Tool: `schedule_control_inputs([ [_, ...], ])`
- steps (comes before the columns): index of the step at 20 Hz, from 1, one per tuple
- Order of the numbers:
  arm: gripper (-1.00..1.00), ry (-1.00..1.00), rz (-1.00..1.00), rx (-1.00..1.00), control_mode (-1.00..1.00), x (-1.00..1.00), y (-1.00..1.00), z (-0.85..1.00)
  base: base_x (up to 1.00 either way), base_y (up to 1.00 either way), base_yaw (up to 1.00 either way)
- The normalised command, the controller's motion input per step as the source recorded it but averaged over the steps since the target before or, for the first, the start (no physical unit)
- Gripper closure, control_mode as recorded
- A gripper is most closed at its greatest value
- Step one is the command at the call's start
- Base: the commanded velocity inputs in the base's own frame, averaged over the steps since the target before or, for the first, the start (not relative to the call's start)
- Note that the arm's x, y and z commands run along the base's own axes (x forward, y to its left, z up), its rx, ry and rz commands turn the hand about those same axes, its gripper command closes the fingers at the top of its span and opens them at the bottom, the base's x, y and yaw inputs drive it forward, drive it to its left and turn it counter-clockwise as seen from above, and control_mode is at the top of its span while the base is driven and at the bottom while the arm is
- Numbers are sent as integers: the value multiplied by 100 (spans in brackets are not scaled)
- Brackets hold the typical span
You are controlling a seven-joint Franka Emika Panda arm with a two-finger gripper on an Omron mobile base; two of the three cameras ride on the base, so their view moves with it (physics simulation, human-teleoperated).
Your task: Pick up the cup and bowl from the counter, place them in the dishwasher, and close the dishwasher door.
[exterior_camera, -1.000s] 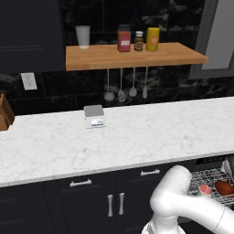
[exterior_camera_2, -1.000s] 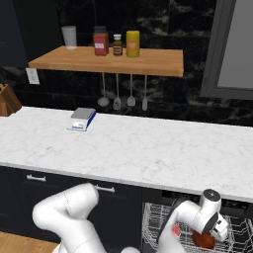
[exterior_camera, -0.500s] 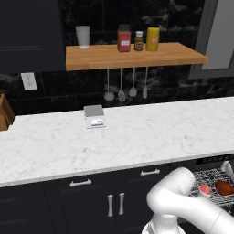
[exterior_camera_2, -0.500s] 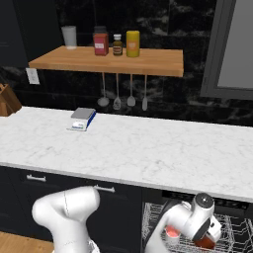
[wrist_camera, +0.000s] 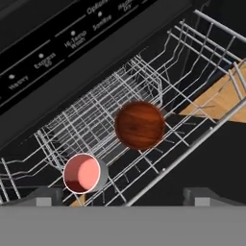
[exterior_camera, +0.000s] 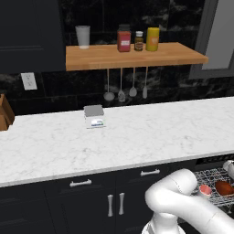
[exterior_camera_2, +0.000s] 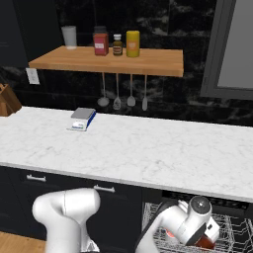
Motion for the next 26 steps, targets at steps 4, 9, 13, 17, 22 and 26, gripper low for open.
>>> schedule_control_inputs([
  [4, -100, -9, 0, 0, -100, -2, 1, 41, 0, 0, 0],
  [9, -100, -12, -3, 1, -100, -1, 0, 16, 0, 0, 0],
  [13, -100, -2, -4, 1, -100, 0, 0, 0, 0, 0, 0],
  [17, -100, 0, 4, 0, -100, -4, 29, -2, 0, 0, 0],
  [22, -100, 2, 6, 0, -100, -18, 13, 0, 0, 0, 0],
  [26, -100, 0, 0, 4, -100, -62, 0, 2, 0, 0, 0],
])
